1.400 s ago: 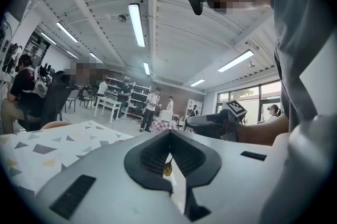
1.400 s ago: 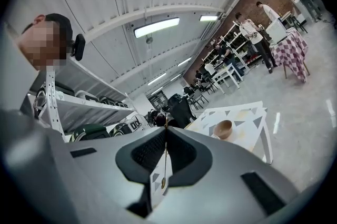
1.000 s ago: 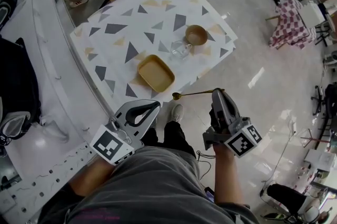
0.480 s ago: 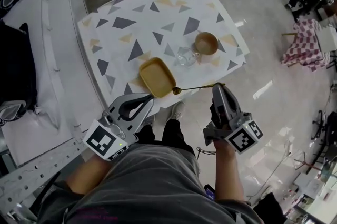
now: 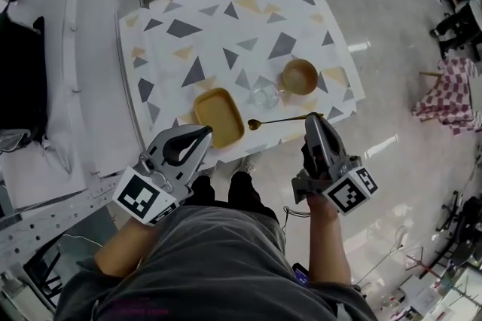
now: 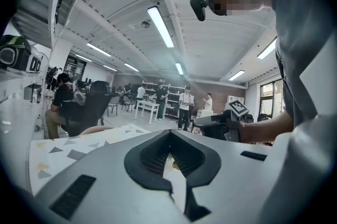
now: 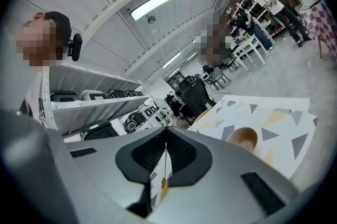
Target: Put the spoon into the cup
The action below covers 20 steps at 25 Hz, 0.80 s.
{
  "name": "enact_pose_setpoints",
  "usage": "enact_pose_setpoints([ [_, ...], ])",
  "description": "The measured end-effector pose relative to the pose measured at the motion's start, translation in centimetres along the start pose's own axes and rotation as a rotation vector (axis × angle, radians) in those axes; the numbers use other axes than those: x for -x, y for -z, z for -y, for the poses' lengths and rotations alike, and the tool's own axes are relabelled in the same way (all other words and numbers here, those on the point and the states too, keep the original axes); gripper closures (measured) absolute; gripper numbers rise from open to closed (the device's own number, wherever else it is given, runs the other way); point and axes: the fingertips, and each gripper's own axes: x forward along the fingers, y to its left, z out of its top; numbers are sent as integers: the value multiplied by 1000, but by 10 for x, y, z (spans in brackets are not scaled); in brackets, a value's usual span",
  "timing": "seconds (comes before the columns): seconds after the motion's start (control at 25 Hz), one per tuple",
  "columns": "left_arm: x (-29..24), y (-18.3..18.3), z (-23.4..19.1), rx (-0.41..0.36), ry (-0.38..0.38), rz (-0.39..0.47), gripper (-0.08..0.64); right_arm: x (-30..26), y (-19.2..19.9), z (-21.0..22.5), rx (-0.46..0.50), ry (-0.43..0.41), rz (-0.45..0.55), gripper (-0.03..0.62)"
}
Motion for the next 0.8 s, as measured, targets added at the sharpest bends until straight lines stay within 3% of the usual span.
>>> enact_pose_setpoints([
  [0.8, -32, 14, -33, 44, -215, -30, 545, -69, -18, 65, 13, -75, -146, 569],
])
